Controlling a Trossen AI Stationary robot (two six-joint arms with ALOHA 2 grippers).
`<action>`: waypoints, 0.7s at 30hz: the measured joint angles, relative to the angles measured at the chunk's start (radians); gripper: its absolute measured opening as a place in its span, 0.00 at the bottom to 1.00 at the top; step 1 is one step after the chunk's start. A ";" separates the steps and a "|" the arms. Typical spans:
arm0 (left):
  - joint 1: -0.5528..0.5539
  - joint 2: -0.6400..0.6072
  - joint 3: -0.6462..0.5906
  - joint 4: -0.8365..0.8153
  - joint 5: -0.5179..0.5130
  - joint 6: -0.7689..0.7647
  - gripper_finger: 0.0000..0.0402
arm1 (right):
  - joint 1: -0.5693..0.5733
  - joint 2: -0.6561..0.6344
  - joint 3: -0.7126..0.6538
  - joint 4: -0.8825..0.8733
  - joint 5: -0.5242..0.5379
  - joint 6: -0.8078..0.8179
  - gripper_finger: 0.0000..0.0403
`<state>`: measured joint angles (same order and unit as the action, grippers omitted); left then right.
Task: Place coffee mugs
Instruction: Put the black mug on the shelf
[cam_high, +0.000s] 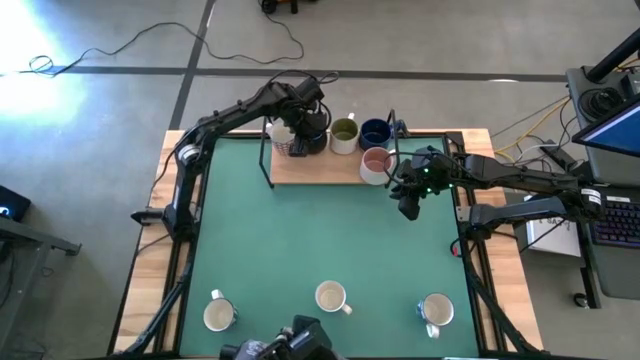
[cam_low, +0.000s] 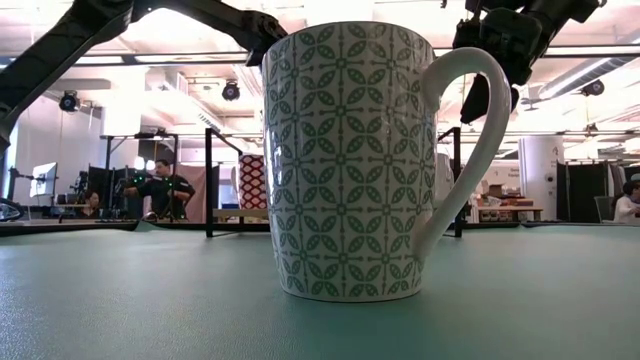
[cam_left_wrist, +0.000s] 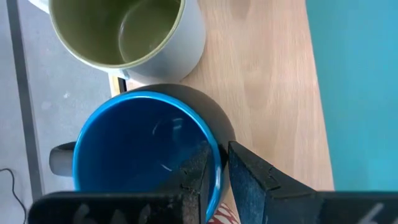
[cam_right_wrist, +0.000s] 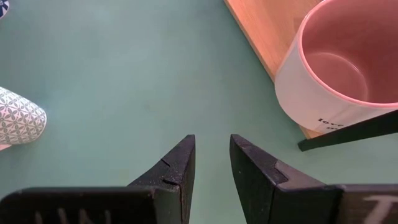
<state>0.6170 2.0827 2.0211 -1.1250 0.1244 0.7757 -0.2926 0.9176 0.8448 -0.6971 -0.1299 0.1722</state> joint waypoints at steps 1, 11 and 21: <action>0.000 0.000 0.000 0.001 0.001 0.001 0.09 | 0.000 0.000 0.000 0.000 0.000 0.000 0.22; -0.008 0.000 0.007 0.038 0.000 -0.016 0.09 | 0.000 0.000 0.000 0.000 0.000 0.000 0.22; -0.025 -0.002 0.025 0.012 -0.002 -0.058 0.11 | 0.000 0.000 0.000 0.000 0.000 0.000 0.22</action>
<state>0.5921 2.0811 2.0458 -1.1135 0.1222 0.7176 -0.2925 0.9179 0.8448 -0.6971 -0.1299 0.1722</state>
